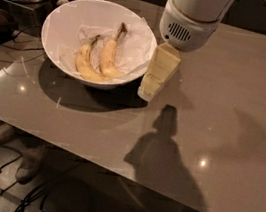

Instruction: Pick banana from white bowl

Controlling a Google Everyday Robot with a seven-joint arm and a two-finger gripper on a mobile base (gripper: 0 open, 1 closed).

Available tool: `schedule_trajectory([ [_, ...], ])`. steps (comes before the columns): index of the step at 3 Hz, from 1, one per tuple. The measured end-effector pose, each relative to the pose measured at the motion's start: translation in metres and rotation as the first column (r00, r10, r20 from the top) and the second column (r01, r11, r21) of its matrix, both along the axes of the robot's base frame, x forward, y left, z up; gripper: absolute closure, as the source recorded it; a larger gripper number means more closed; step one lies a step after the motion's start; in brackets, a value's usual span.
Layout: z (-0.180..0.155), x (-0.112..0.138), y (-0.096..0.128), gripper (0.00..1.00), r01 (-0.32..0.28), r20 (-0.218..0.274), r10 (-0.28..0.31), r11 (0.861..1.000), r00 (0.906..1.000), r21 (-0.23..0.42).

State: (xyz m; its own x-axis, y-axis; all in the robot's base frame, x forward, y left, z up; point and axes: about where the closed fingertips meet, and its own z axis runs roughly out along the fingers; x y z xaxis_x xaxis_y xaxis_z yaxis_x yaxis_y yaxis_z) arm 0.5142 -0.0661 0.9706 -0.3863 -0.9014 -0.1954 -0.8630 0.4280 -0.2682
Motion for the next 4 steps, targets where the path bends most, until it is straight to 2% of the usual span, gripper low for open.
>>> schedule_trajectory([
  [1, -0.005, 0.025, 0.027, 0.0, 0.076, -0.034, -0.075, 0.997, 0.9966, 0.034],
  [2, -0.009, 0.049, 0.067, 0.0, 0.095, -0.074, -0.09, 0.994, 0.9931, 0.062],
  [3, -0.008, 0.06, 0.073, 0.0, 0.099, -0.107, -0.087, 0.989, 0.9905, 0.11],
  [4, -0.01, 0.061, 0.085, 0.0, 0.087, -0.088, -0.075, 0.986, 0.9933, 0.143],
])
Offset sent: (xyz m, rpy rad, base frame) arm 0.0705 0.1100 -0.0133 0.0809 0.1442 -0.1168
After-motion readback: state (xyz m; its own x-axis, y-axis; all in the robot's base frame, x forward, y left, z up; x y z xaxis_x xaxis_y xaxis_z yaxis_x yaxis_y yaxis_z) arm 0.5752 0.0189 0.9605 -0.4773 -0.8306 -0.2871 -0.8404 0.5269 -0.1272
